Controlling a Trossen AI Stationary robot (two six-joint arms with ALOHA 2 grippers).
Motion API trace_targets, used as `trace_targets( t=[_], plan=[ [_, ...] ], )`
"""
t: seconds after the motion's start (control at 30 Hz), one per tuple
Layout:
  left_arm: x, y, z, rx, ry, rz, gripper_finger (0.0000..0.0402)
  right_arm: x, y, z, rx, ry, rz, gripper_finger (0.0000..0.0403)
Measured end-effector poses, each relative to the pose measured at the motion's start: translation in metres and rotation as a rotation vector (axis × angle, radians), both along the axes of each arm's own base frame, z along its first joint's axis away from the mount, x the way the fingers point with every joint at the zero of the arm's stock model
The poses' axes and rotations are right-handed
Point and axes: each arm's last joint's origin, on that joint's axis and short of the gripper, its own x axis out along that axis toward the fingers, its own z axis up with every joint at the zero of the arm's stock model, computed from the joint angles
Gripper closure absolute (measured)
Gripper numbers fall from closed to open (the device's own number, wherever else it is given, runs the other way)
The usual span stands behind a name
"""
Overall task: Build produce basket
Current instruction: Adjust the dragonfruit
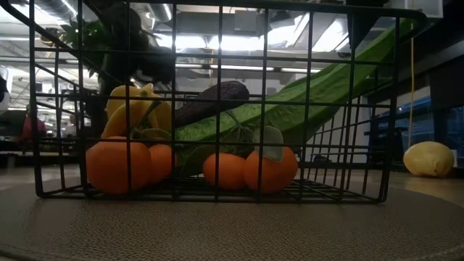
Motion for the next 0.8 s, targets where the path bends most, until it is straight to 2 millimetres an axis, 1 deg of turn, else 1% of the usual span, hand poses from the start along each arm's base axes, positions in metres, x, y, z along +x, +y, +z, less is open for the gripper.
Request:
trace_targets(
  t=[0.17,0.23,0.33,0.5,0.6,0.67,0.8],
  plan=[
    [0.027,0.005,0.014,0.045,-0.196,-0.219,0.024,0.0,0.0,0.0,0.0,0.0,0.0,0.0231],
    [0.035,0.004,0.023,0.059,-0.221,-0.291,0.024,0.0,0.0,0.0,0.0,0.0,-0.001,0.0231],
    [0.04,-0.002,0.034,0.072,-0.204,-0.341,0.024,0.0,0.0,0.0,0.0,0.0,-0.001,0.0231],
    [0.034,-0.014,0.051,0.013,-0.058,-0.345,0.024,0.0,0.0,0.0,0.0,0.0,0.0,0.0231],
    [0.029,-0.019,0.061,0.063,0.026,-0.308,0.024,0.0,0.0,0.0,0.0,-0.001,0.0,0.0231],
    [0.022,-0.019,0.063,0.101,0.095,-0.248,0.024,0.0,0.0,0.0,0.0,-0.001,-0.001,0.0231],
    [0.006,-0.011,0.06,0.113,0.214,-0.134,0.024,0.001,0.0,0.0,-0.002,-0.008,-0.001,0.0231]
  ],
)
